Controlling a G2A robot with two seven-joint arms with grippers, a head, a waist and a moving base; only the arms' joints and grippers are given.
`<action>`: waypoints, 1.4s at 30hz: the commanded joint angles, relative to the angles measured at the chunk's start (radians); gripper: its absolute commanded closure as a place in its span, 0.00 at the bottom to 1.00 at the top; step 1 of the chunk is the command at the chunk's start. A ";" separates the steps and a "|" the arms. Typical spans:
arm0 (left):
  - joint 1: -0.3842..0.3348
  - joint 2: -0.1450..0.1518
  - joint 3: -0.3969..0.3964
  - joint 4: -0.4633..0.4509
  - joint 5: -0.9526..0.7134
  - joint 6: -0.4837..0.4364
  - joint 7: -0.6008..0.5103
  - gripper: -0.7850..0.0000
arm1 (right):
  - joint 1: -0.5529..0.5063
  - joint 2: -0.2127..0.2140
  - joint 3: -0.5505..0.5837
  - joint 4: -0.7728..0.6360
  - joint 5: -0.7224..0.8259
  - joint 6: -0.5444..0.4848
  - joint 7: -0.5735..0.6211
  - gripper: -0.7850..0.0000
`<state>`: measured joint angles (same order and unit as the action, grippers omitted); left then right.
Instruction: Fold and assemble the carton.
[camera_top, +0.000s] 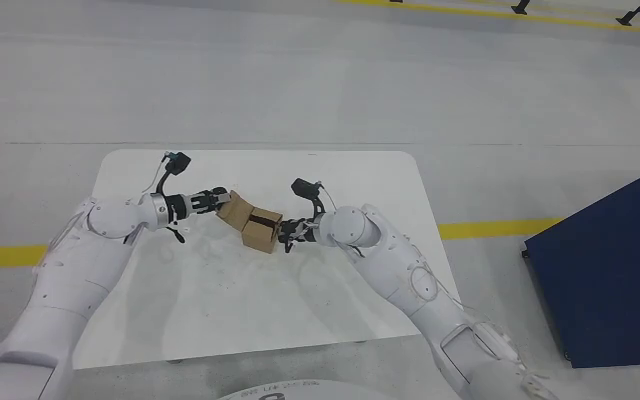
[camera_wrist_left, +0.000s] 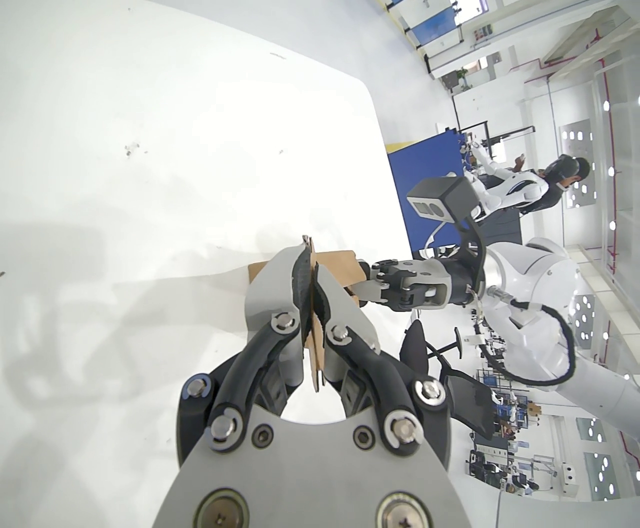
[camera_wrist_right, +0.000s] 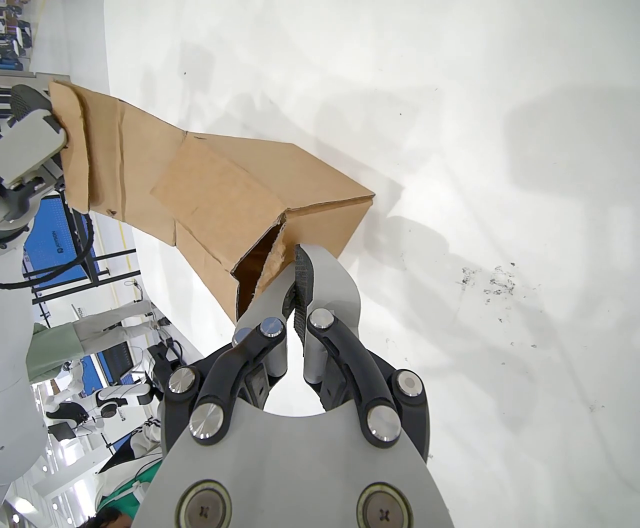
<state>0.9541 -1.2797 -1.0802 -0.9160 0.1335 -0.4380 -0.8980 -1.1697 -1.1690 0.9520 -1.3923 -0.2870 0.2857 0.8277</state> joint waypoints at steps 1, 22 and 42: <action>0.005 0.002 -0.002 -0.022 -0.018 0.024 -0.015 1.00 | 0.004 -0.001 -0.003 0.003 0.000 0.003 0.001 1.00; 0.012 -0.001 0.073 -0.169 -0.010 0.236 -0.077 1.00 | 0.021 -0.011 -0.030 0.016 -0.016 0.000 0.012 1.00; -0.025 -0.020 0.152 -0.126 -0.001 0.218 -0.056 0.00 | 0.035 -0.019 -0.049 0.030 -0.025 -0.006 0.023 1.00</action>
<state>0.9315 -1.2987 -0.9315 -1.0463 0.1307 -0.2193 -0.9567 -1.1351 -1.1876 0.9032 -1.3629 -0.3116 0.2794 0.8518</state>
